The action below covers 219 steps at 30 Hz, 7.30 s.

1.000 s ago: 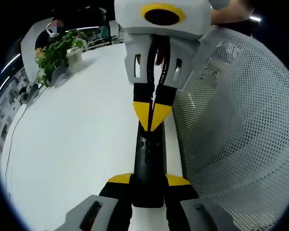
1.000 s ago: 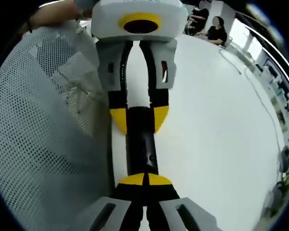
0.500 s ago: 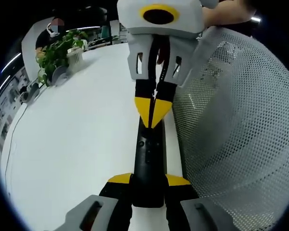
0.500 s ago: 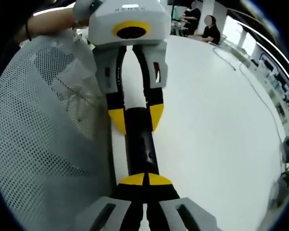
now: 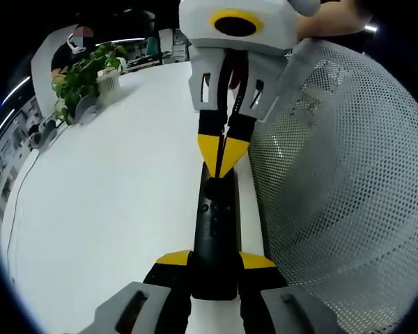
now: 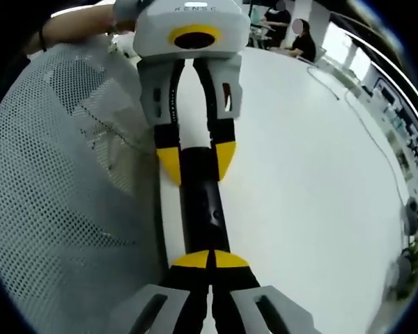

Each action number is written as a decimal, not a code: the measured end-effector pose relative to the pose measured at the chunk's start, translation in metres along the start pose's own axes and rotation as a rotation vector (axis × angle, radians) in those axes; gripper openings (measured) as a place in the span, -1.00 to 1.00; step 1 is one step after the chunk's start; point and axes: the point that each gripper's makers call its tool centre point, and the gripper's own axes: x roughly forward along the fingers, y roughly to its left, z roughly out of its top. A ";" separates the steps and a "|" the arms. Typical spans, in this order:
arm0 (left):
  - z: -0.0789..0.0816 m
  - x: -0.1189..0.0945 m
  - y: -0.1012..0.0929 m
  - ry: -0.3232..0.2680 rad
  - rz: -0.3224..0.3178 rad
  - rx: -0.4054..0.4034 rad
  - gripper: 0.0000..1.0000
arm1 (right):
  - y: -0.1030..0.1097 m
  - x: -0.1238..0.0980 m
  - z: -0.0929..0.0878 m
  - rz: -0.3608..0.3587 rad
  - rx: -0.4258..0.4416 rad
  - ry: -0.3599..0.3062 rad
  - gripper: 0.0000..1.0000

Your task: Press the specified remote control buttons in sequence, fully releasing each button before pressing the next.

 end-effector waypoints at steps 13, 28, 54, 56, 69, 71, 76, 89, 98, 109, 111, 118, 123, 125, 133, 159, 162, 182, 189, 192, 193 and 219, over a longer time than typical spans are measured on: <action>0.000 0.001 0.000 0.007 0.003 0.006 -0.51 | -0.003 0.003 0.004 -0.005 -0.022 0.008 -1.00; 0.000 0.000 0.000 0.005 0.003 0.006 -0.51 | 0.003 0.004 0.014 0.023 0.037 -0.048 -1.00; 0.000 0.000 0.000 0.004 0.001 0.006 -0.51 | 0.001 0.009 0.021 0.007 0.020 -0.025 -1.00; 0.000 0.000 0.000 0.004 0.001 0.007 -0.51 | 0.000 0.008 0.021 0.006 0.024 -0.031 -1.00; 0.000 0.000 0.000 0.005 0.000 0.005 -0.51 | 0.000 0.010 0.021 -0.023 0.018 -0.037 -1.00; 0.000 0.000 0.000 0.004 0.001 0.004 -0.51 | 0.000 0.010 0.021 -0.028 0.014 -0.041 -1.00; 0.000 0.000 0.000 0.004 0.001 0.004 -0.51 | 0.000 0.009 0.022 -0.038 0.012 -0.043 -1.00; 0.000 0.001 0.000 0.005 0.000 0.006 -0.51 | 0.016 0.013 0.030 -0.006 -0.082 -0.062 -1.00; 0.000 0.001 0.000 0.007 0.000 0.011 -0.51 | 0.019 0.015 0.031 -0.018 -0.171 -0.037 -1.00; 0.000 0.001 0.000 0.007 0.001 0.014 -0.51 | 0.020 0.016 0.032 -0.027 -0.236 -0.017 -1.00; 0.000 0.001 0.000 0.007 0.002 0.014 -0.51 | 0.020 0.016 0.032 -0.025 -0.226 -0.022 -1.00; 0.000 0.000 0.001 0.007 0.000 0.011 -0.50 | 0.022 0.019 0.032 -0.024 -0.246 -0.014 -1.00; 0.000 0.001 0.001 0.009 0.000 0.016 -0.51 | 0.021 0.019 0.032 -0.023 -0.240 -0.018 -1.00; 0.000 0.001 0.001 0.008 0.000 0.015 -0.51 | 0.021 0.019 0.032 -0.026 -0.244 -0.022 -1.00; 0.000 0.000 0.001 0.003 0.000 0.004 -0.51 | 0.020 0.017 0.033 -0.033 -0.210 -0.027 -1.00; 0.000 0.001 0.001 -0.007 -0.003 -0.006 -0.51 | 0.002 0.014 0.035 0.072 0.117 -0.029 -1.00; 0.001 0.000 0.001 -0.009 0.000 -0.006 -0.51 | 0.000 0.013 0.035 0.100 0.187 -0.050 -1.00; 0.001 0.000 0.001 -0.009 -0.004 -0.011 -0.51 | -0.013 0.021 0.035 0.179 0.209 0.072 -1.00; 0.001 0.000 0.002 -0.015 -0.004 -0.020 -0.51 | -0.013 0.021 0.035 0.149 0.254 0.046 -1.00; 0.001 0.000 0.002 -0.018 -0.004 -0.024 -0.51 | -0.014 0.021 0.035 0.114 0.277 0.009 -1.00; 0.001 0.000 0.002 -0.018 -0.004 -0.025 -0.51 | -0.014 0.020 0.035 0.102 0.269 -0.003 -1.00; 0.001 0.000 0.001 -0.017 -0.005 -0.026 -0.51 | 0.002 0.021 0.046 0.008 -0.003 -0.036 -1.00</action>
